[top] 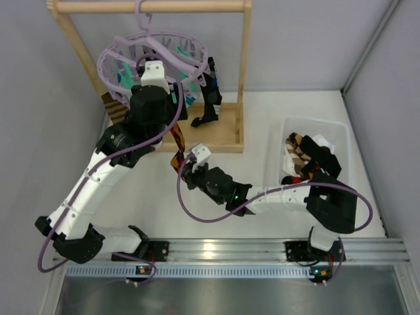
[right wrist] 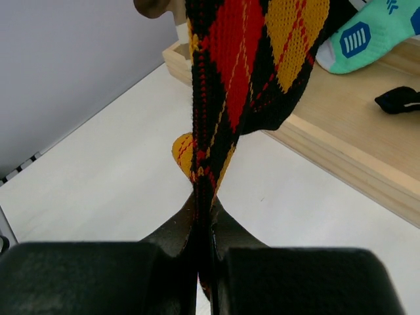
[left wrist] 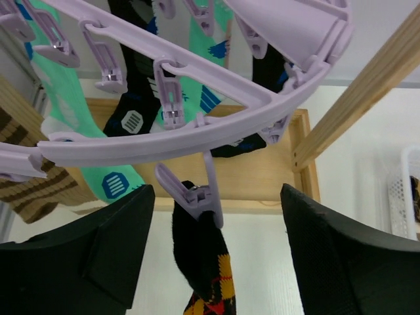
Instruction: Remove the socks clipped to the hanger
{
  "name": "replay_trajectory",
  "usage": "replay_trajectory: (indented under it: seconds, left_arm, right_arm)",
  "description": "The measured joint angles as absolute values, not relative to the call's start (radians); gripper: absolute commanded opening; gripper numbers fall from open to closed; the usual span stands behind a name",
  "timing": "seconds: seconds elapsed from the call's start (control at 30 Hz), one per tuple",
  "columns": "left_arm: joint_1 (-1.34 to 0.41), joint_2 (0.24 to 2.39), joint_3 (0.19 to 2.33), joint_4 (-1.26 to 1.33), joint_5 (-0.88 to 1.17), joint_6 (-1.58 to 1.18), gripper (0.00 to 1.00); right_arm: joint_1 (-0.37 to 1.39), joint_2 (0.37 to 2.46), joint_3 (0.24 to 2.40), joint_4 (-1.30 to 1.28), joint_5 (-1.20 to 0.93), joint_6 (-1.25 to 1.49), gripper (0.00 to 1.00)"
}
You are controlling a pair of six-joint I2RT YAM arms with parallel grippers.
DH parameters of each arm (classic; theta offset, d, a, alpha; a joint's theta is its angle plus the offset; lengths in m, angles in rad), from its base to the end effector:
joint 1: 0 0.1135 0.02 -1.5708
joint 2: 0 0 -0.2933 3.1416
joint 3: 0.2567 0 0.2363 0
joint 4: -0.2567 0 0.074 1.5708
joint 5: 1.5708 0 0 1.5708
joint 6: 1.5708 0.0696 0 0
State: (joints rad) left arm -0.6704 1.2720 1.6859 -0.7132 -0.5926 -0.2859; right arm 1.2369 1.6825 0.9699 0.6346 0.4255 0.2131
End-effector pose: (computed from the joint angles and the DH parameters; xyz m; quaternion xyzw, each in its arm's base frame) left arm 0.2159 -0.1216 0.5018 -0.0231 0.7885 -0.0527 0.6123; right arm 0.1588 0.3702 0.2902 -0.2265 0.6958 0.3241 0.5996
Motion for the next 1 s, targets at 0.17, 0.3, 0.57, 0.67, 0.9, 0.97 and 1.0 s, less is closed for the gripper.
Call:
replay_trajectory:
  seconds: [0.17, 0.3, 0.57, 0.67, 0.9, 0.97, 1.0]
  left_arm:
    - [-0.67, 1.304, 1.689, -0.712, -0.667, -0.28, 0.75]
    - [-0.671, 1.325, 1.689, -0.713, -0.707, -0.276, 0.61]
    - [-0.671, 1.354, 1.738, -0.712, -0.76, -0.267, 0.26]
    - [-0.671, 1.367, 1.754, -0.709, -0.77, -0.267, 0.14]
    - [-0.671, 1.372, 1.754, -0.71, -0.77, -0.267, 0.25]
    - [-0.671, 1.369, 1.752, -0.71, -0.758, -0.266, 0.4]
    - [-0.67, 1.362, 1.745, -0.709, -0.755, -0.27, 0.47]
  right_arm:
    - [1.237, 1.684, 0.97, 0.635, 0.43, 0.213, 0.0]
    - [1.237, 1.684, 0.97, 0.635, 0.433, 0.213, 0.0]
    - [1.245, 1.684, 0.968, 0.643, 0.432, 0.214, 0.0]
    - [1.249, 1.683, 0.947, 0.651, 0.429, 0.221, 0.0]
    - [1.25, 1.648, 0.854, 0.627, 0.437, 0.228, 0.0]
    - [1.25, 1.593, 0.823, 0.601, 0.452, 0.228, 0.0]
    - [1.25, 1.551, 0.809, 0.577, 0.459, 0.229, 0.0]
